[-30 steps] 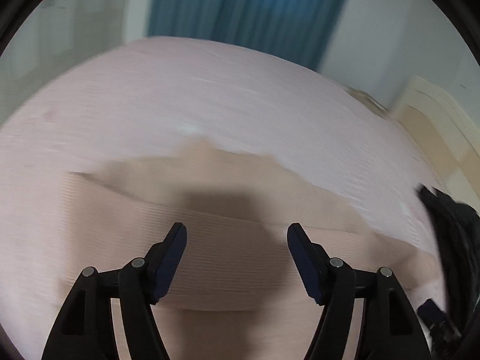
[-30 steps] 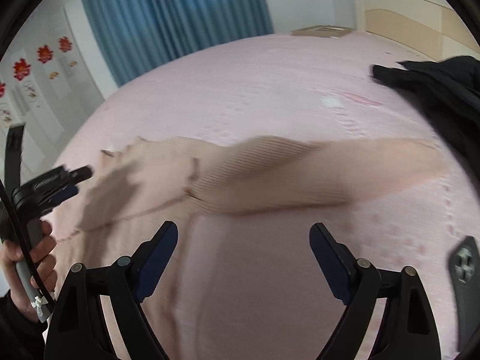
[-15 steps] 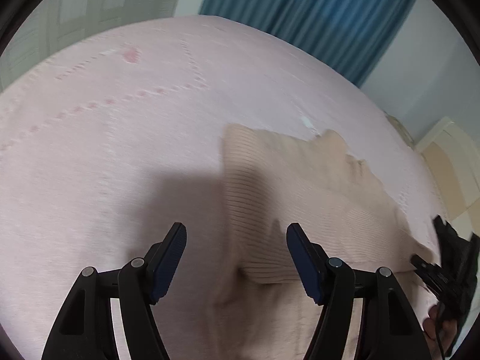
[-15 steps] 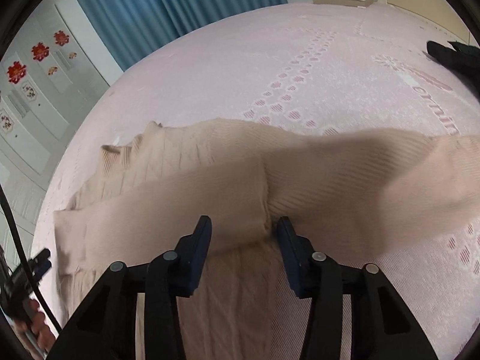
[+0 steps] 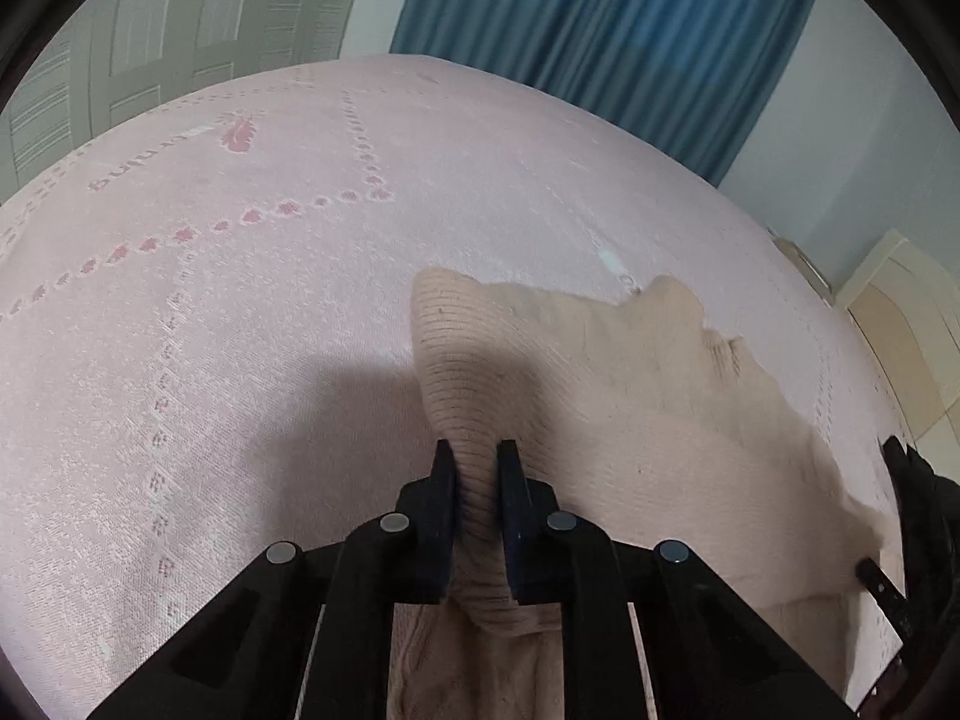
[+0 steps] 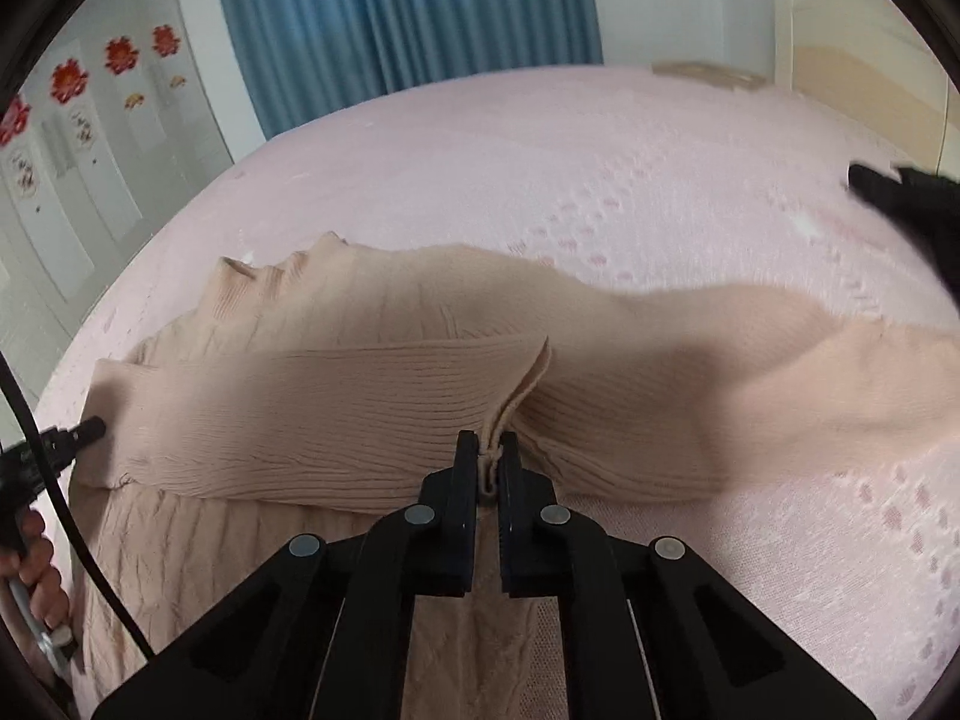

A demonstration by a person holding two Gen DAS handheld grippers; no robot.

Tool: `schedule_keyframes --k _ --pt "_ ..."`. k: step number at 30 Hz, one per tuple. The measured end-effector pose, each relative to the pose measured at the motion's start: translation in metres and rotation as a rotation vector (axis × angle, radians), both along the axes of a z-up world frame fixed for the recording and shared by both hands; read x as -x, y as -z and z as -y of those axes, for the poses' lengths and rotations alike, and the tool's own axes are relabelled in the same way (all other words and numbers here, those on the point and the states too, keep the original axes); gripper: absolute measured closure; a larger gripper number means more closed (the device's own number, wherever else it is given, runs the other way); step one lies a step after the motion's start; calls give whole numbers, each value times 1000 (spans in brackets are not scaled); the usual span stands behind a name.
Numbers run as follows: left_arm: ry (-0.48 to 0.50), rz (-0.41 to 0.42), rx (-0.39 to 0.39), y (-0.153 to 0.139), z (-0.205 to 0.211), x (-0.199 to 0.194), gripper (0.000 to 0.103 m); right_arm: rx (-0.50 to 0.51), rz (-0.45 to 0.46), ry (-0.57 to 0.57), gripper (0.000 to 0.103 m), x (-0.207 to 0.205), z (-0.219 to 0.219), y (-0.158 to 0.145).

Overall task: Fold small clothes
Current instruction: 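Fold the held sleeve across the sweater body and release with the left gripper, then grasp the other sleeve cuff with the right gripper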

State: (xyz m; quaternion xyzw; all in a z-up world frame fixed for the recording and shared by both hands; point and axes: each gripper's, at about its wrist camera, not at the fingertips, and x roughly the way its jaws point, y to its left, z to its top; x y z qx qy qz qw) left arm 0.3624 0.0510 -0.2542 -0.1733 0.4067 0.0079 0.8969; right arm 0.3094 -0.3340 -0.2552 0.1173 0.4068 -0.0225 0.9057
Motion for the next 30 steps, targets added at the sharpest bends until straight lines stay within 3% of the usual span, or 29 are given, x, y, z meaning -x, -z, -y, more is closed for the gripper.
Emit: schedule_keyframes --k 6,9,11,13,16,20,25,30 --pt "-6 10 -25 1 1 0 86 37 -80 -21 94 -3 -3 14" --pt "-29 -2 -74 3 5 0 65 -2 -75 6 82 1 14 8" --pt "-44 -14 -106 4 8 -2 39 31 -33 50 67 7 34 -7" --pt "-40 -18 -119 5 11 -3 38 64 17 111 45 16 56 -22" --pt "-35 -24 -160 5 17 -5 37 99 66 229 34 33 98 -41" --pt "-30 -25 -207 5 24 -6 34 108 43 362 32 57 162 -41" --pt "-19 -33 -220 7 26 -8 32 159 -118 445 32 73 229 -2" --pt "-29 -25 -241 6 29 -6 32 -31 -141 534 31 78 273 27"
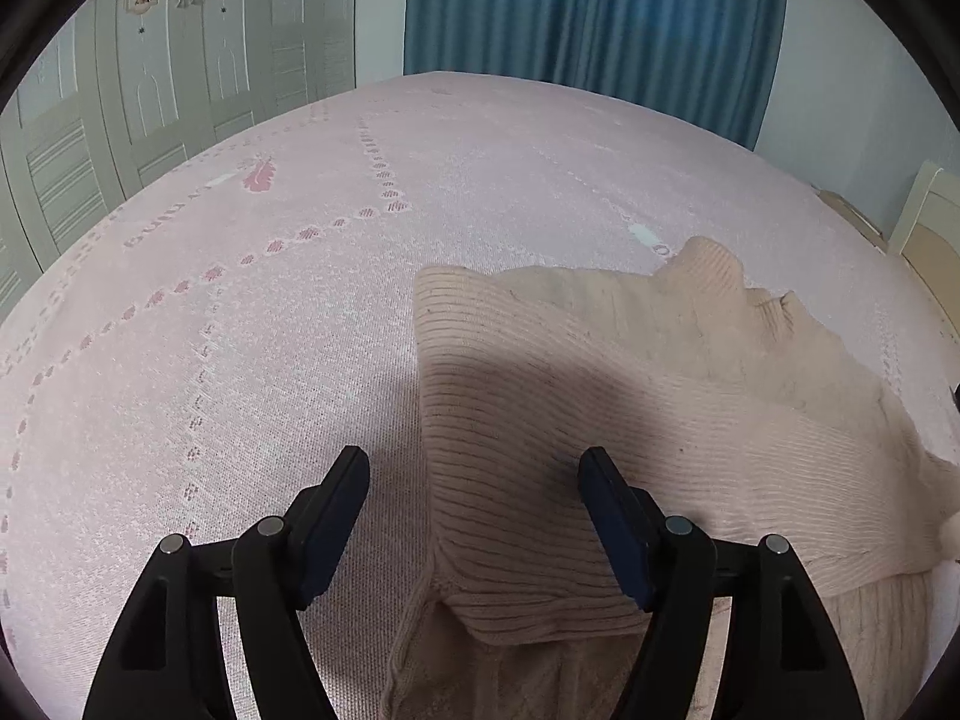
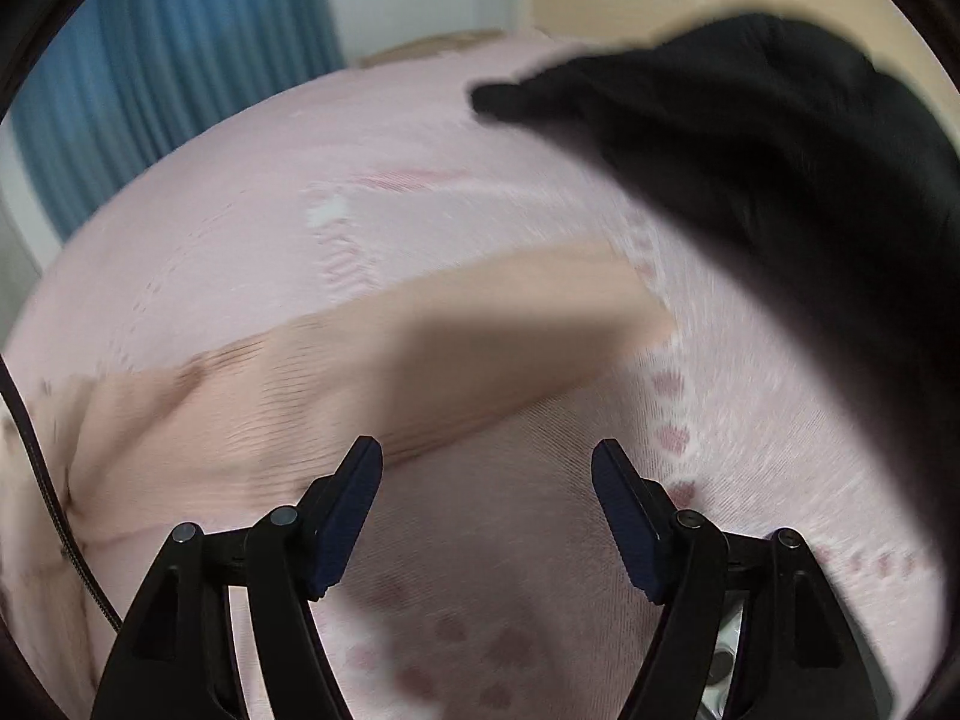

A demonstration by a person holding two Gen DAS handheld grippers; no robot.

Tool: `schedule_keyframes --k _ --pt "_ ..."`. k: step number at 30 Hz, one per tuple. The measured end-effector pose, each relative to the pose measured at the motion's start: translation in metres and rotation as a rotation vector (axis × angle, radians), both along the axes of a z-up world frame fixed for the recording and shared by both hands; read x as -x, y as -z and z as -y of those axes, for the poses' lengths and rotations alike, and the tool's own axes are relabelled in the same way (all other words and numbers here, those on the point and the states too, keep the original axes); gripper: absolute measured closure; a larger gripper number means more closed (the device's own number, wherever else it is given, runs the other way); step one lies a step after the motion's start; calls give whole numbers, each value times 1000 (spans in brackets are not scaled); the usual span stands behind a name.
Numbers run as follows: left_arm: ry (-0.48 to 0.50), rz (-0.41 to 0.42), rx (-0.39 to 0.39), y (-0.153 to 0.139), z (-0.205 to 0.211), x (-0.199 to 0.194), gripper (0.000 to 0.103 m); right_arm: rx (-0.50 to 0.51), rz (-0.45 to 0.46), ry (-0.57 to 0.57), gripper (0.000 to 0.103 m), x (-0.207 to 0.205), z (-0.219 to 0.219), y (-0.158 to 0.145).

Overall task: Fold small clothes
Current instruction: 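Grasp the other sleeve cuff with the right gripper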

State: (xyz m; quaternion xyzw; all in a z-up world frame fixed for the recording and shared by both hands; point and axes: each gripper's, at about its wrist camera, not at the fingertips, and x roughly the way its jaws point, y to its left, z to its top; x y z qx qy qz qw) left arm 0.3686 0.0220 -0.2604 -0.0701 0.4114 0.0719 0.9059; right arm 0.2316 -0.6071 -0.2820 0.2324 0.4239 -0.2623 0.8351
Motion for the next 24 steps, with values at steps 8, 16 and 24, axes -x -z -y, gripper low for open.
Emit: schedule_keyframes --k 8,16,24 --pt "-3 -3 13 2 -2 -1 32 -4 23 82 30 -23 16 3" --pt "0 15 20 -2 -4 1 31 124 -21 81 97 -39 32 -12" --pt "-5 95 70 -18 -15 13 31 274 105 -29 97 -50 -61 -123"
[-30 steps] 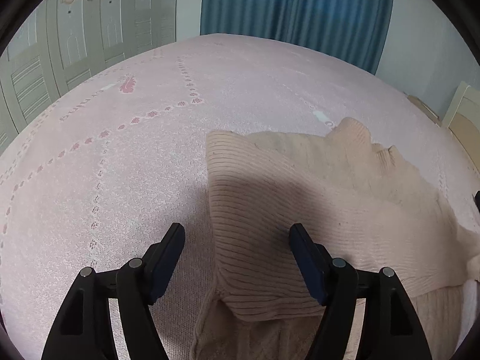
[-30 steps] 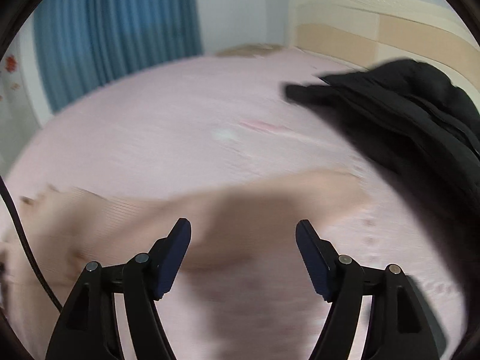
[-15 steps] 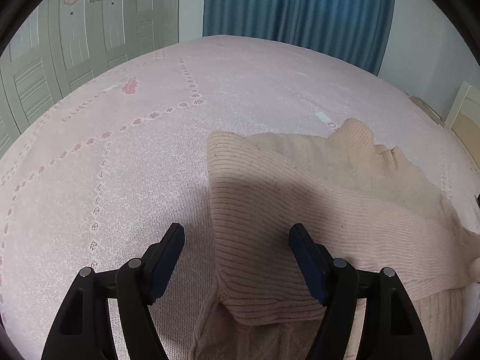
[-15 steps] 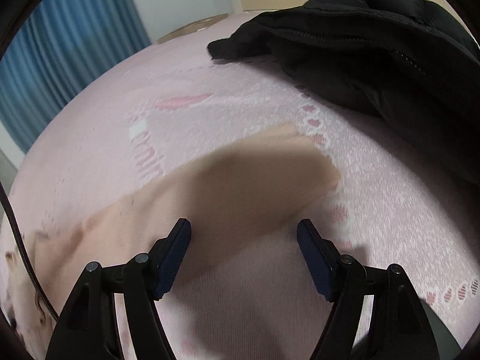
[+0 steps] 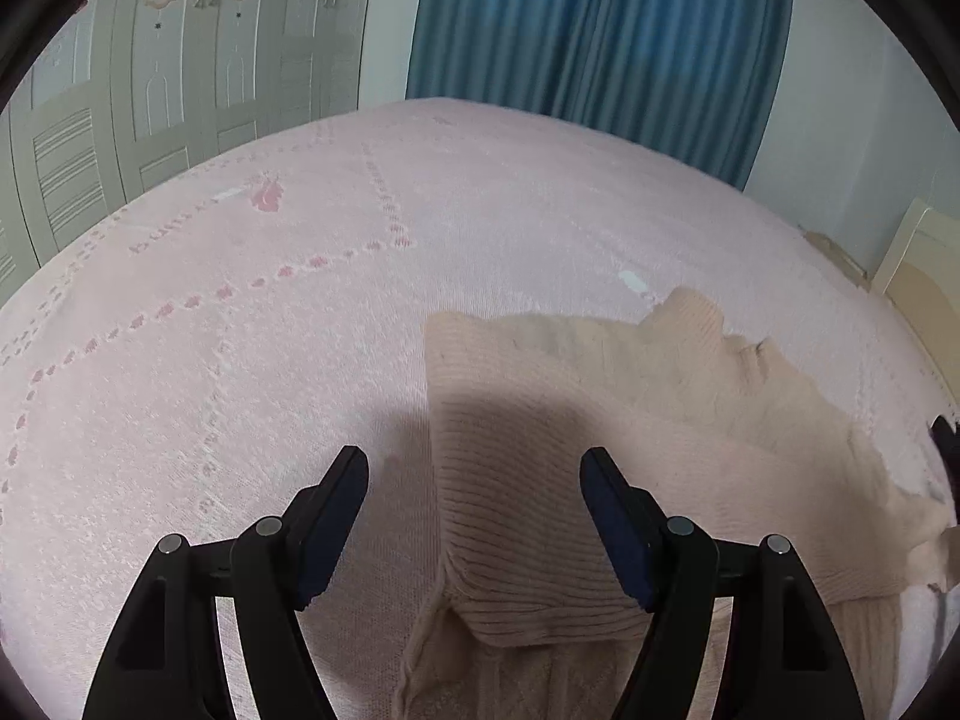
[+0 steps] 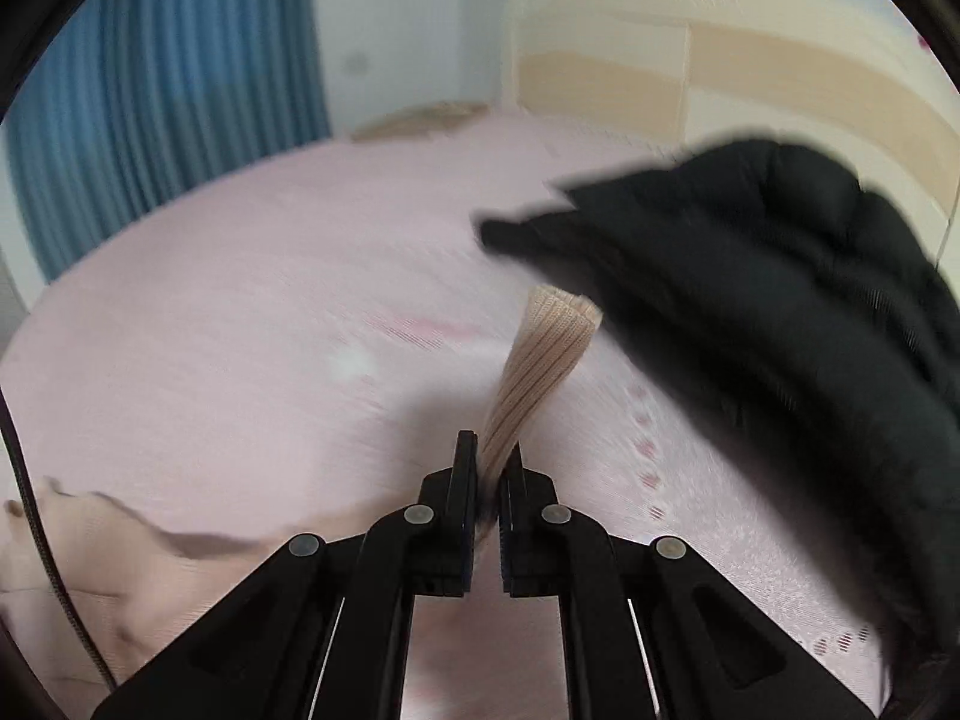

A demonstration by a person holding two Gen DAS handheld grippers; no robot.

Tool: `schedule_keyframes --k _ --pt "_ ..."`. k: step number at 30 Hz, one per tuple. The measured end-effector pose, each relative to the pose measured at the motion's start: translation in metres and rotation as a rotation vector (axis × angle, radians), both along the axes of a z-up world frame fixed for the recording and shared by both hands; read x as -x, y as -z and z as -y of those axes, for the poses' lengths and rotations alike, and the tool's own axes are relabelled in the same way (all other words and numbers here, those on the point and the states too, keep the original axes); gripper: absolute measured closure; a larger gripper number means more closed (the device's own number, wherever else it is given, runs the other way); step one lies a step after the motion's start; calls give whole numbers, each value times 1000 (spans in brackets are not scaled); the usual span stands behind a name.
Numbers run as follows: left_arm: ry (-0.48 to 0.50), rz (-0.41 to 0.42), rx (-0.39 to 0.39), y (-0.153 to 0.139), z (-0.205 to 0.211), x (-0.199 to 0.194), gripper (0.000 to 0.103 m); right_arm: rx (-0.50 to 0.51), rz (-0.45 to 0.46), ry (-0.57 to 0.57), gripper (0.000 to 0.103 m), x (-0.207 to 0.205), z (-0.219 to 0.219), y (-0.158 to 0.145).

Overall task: Fold small clothes
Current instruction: 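Grasp the other sleeve cuff with the right gripper, then fold the held sleeve across the body and release with the right gripper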

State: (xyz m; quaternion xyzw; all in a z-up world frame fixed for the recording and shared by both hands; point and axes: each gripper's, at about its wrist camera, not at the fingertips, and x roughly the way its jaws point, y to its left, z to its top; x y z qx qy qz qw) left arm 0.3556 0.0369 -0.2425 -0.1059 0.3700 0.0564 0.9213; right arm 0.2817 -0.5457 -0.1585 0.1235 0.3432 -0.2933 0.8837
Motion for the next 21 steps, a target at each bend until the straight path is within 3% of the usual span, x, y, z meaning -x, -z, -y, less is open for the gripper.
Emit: schedule_keyframes --k 4,8,14,17,21 --pt "19 48 -31 -13 -7 8 31 73 22 -135 97 -16 -84 -37" --pt "-38 132 -113 -29 -26 23 31 58 32 -284 97 -34 -171 -44" --pt "-135 121 69 -30 -80 21 31 -24 40 -524 97 -62 -304 -37" --pt "-155 102 98 -26 -94 18 31 -135 53 -643 97 -71 -363 -30" --pt "-145 94 110 -23 -104 22 33 -204 44 -802 97 -76 -429 -10"
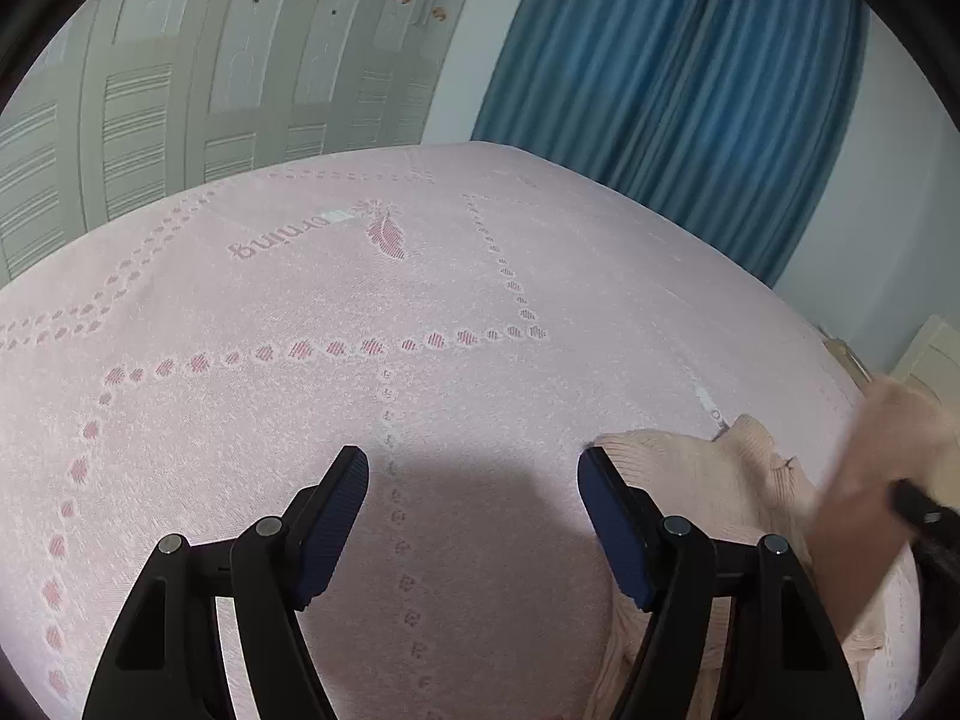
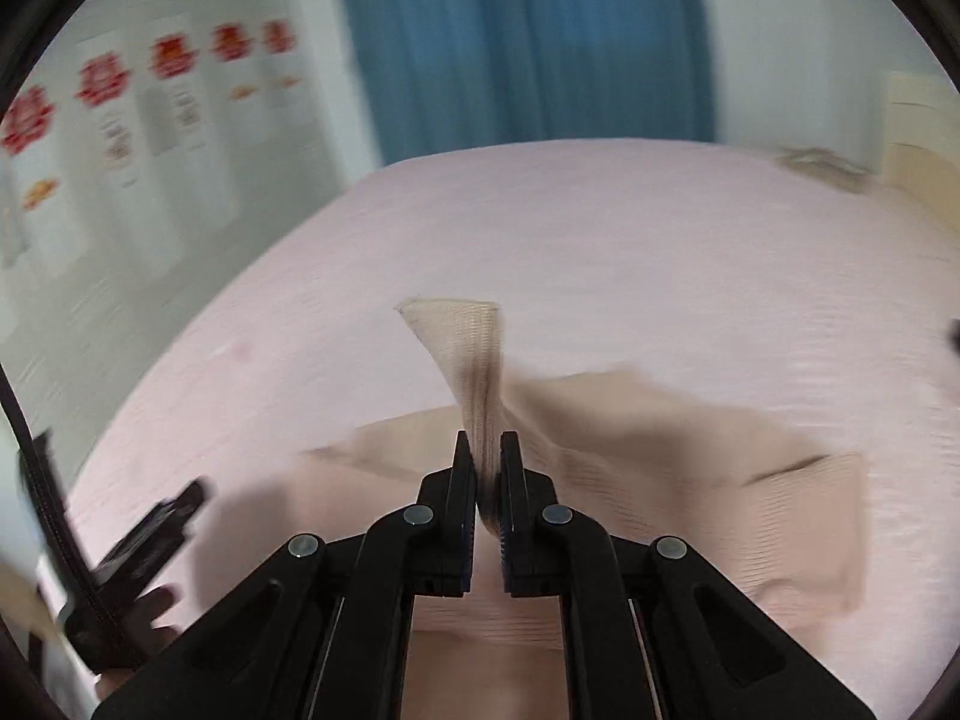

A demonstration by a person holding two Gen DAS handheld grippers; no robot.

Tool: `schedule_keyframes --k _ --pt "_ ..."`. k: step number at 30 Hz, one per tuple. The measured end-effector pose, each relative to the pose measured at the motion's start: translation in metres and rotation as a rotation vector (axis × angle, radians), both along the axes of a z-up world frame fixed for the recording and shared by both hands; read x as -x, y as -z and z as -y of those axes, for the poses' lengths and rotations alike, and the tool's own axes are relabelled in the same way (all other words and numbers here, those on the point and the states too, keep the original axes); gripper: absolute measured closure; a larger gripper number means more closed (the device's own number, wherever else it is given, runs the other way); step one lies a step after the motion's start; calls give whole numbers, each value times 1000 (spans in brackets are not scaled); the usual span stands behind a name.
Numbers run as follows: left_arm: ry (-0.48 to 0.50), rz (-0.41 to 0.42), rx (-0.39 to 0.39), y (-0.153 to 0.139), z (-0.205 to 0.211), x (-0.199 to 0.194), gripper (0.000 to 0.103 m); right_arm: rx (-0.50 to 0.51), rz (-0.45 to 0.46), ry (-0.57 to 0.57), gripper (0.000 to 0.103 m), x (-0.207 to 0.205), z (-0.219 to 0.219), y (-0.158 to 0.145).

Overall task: Fold small clothes
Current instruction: 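Fold the held sleeve across the body and release with the right gripper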

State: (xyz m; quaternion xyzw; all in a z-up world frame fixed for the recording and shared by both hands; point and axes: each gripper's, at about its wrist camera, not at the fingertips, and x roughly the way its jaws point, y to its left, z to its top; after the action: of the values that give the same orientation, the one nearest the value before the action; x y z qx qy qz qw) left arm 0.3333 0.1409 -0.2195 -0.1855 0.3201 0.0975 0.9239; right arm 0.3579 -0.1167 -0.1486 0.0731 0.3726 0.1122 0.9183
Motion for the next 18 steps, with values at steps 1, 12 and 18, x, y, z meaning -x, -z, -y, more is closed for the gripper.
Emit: schedule_keyframes --k 1,12,18 --pt "7 5 -14 -1 0 1 33 -6 -11 -28 97 -2 -12 7" --pt "75 -20 21 6 14 -7 31 -60 -61 -23 40 8 30 53" --pt "176 -8 42 6 46 -6 32 -12 -5 164 37 39 119 58"
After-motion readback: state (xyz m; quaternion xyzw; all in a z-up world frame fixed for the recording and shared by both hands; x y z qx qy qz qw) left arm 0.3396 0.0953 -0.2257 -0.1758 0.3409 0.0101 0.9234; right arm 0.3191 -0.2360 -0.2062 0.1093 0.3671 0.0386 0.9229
